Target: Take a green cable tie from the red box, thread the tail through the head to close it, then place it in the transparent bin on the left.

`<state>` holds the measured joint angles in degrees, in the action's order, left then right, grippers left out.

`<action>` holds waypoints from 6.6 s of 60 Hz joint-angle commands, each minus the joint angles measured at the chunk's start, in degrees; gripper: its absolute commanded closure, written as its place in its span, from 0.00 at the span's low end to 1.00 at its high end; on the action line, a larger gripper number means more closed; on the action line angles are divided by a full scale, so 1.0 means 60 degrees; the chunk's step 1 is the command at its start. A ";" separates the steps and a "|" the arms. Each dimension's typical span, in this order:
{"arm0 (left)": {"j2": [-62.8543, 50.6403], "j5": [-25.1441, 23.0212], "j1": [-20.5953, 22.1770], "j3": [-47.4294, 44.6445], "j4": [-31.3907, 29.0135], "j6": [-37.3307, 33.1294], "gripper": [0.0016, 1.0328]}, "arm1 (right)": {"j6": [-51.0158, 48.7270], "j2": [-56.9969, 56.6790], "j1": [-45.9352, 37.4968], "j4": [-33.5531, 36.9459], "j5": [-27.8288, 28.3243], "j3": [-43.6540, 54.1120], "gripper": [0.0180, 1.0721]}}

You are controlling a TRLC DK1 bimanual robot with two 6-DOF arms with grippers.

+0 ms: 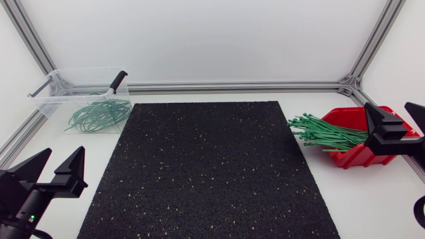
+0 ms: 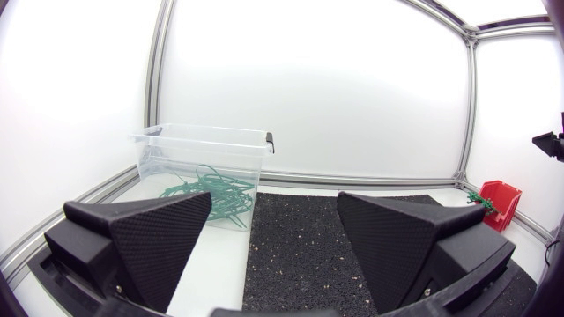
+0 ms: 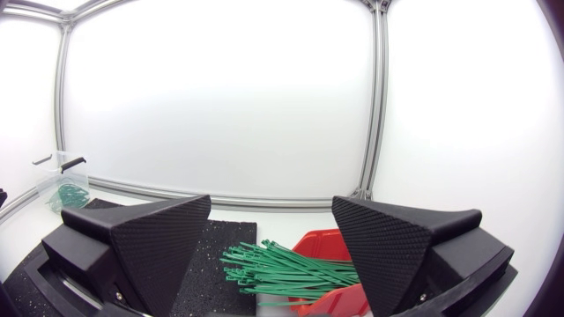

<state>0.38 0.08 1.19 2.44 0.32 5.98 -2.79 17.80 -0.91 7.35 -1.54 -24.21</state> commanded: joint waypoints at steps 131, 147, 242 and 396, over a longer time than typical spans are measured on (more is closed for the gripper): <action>0.0053 -0.0057 0.0036 -0.0392 -0.0141 -0.0117 0.04 | -1.5590 1.0334 -0.1504 0.6640 0.0726 -0.5311 0.37; 0.0039 -0.0057 0.0080 -0.0392 -0.0141 -0.0117 0.04 | -1.5649 1.0744 -0.1431 0.7373 0.0813 -0.5868 0.44; 0.0039 -0.0057 0.0124 -0.0392 -0.0141 -0.0103 0.04 | -1.6088 1.2165 -0.1738 0.6728 0.0916 -0.5751 0.95; 0.0053 -0.0057 0.0050 -0.0392 -0.0141 -0.0103 0.04 | 0.8170 1.3000 0.5923 0.4472 0.1033 -1.0599 0.95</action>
<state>0.38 0.08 1.63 2.39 0.34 5.98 39.16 94.30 35.07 36.21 5.48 -89.71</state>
